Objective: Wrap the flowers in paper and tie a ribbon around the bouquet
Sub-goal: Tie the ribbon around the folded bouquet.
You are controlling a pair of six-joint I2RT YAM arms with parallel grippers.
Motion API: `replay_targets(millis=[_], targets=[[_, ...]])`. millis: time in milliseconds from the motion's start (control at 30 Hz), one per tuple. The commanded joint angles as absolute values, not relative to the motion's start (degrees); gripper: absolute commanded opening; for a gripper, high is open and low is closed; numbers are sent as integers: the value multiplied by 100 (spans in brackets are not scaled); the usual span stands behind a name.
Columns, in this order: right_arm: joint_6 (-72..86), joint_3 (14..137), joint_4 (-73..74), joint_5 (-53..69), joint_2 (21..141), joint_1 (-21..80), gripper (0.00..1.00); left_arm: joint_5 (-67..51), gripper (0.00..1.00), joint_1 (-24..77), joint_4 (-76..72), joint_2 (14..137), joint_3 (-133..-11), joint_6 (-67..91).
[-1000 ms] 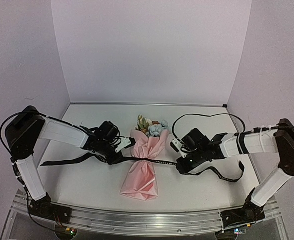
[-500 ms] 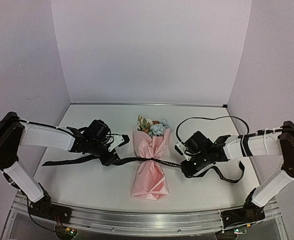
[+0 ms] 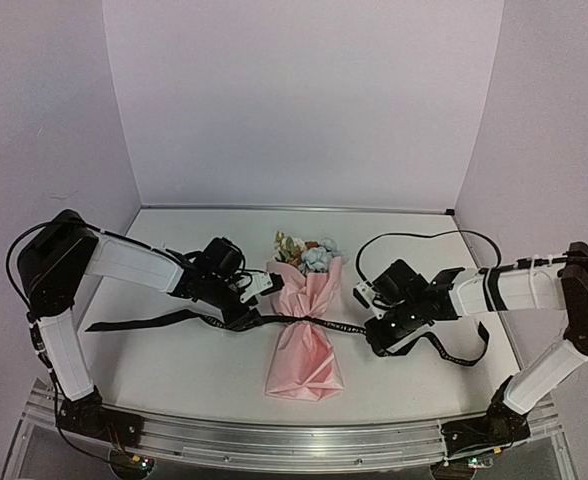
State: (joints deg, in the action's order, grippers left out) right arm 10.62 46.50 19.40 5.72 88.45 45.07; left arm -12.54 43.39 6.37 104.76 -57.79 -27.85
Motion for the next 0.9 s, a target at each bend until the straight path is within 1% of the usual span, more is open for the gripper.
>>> replay_targets(millis=[0,133,233,333,533,867], targets=[[1121,4860,2013,534,8631,4460,0,-1513,57,4525,579,10724,-6185,-3094],[1157,4908,2029,519,8626,4448,0,-1467,47,4656,613,10869,-6259,-2915],[1222,4955,2067,521,8631,4449,0,-1207,23,4704,565,10874,-6214,-2648],[1298,4974,2200,511,8618,4449,0,-709,1,4702,421,10663,-5973,-2282],[1401,4592,2329,240,8431,4445,0,-114,0,4693,355,9937,-5170,-1956],[1827,4048,2276,-88,8218,4422,0,300,0,4255,658,9236,-4719,-1891]])
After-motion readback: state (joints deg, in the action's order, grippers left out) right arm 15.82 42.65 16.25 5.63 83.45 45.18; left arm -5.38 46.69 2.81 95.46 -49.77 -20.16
